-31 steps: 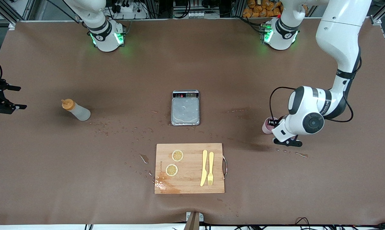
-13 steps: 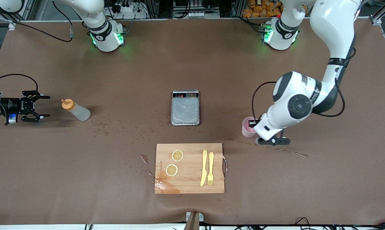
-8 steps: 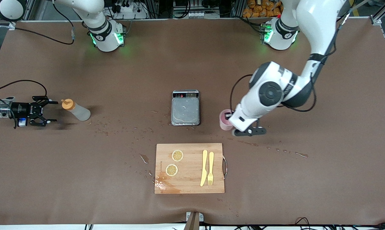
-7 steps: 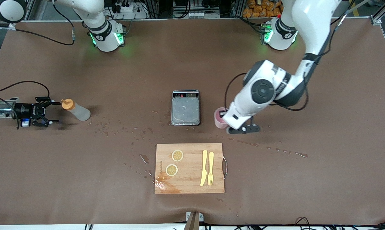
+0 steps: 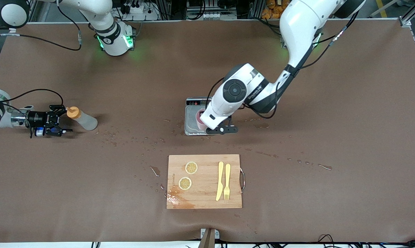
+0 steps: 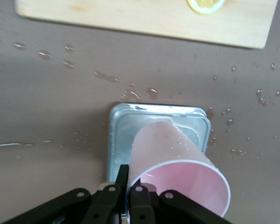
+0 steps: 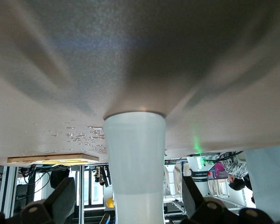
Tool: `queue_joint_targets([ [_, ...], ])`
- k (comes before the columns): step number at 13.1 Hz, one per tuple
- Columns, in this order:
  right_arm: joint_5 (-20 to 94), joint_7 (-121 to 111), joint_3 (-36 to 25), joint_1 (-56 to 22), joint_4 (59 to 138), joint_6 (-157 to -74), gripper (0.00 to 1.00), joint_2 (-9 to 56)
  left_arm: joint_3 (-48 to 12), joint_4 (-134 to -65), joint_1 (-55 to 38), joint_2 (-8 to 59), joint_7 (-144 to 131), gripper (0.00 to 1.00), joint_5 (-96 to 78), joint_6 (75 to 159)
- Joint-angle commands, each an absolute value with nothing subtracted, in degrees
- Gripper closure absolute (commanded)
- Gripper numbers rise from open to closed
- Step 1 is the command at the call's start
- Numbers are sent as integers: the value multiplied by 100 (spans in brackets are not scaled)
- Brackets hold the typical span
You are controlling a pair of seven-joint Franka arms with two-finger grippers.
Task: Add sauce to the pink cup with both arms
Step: 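Set the cup on the scale while the right gripper grasps the bottle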
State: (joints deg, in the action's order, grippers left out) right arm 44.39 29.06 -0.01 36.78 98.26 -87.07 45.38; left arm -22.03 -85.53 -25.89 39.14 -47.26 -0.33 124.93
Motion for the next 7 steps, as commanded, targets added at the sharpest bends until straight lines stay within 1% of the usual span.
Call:
queue_joint_targets([
  [1,4605,2664,61,3683,10151,-8868,0,4483,-2127,-8385,-2873,4095,-4834,100,-106,12594],
  [4,4632,2584,62,3542,10274,-8921,0,4456,-2109,-8393,-2944,4175,-4825,100,-70,12595],
  [5,4641,2584,62,3542,10274,-8921,0,4456,-2109,-8394,-2936,4175,-4825,77,-79,12595],
  [6,4702,2584,62,3498,10309,-8912,0,4447,-2109,-8394,-2936,4166,-4816,14,-79,12595],
  [7,4711,2584,70,3472,10362,-8912,0,4421,-2109,-8394,-2936,4157,-4790,0,-44,12595],
])
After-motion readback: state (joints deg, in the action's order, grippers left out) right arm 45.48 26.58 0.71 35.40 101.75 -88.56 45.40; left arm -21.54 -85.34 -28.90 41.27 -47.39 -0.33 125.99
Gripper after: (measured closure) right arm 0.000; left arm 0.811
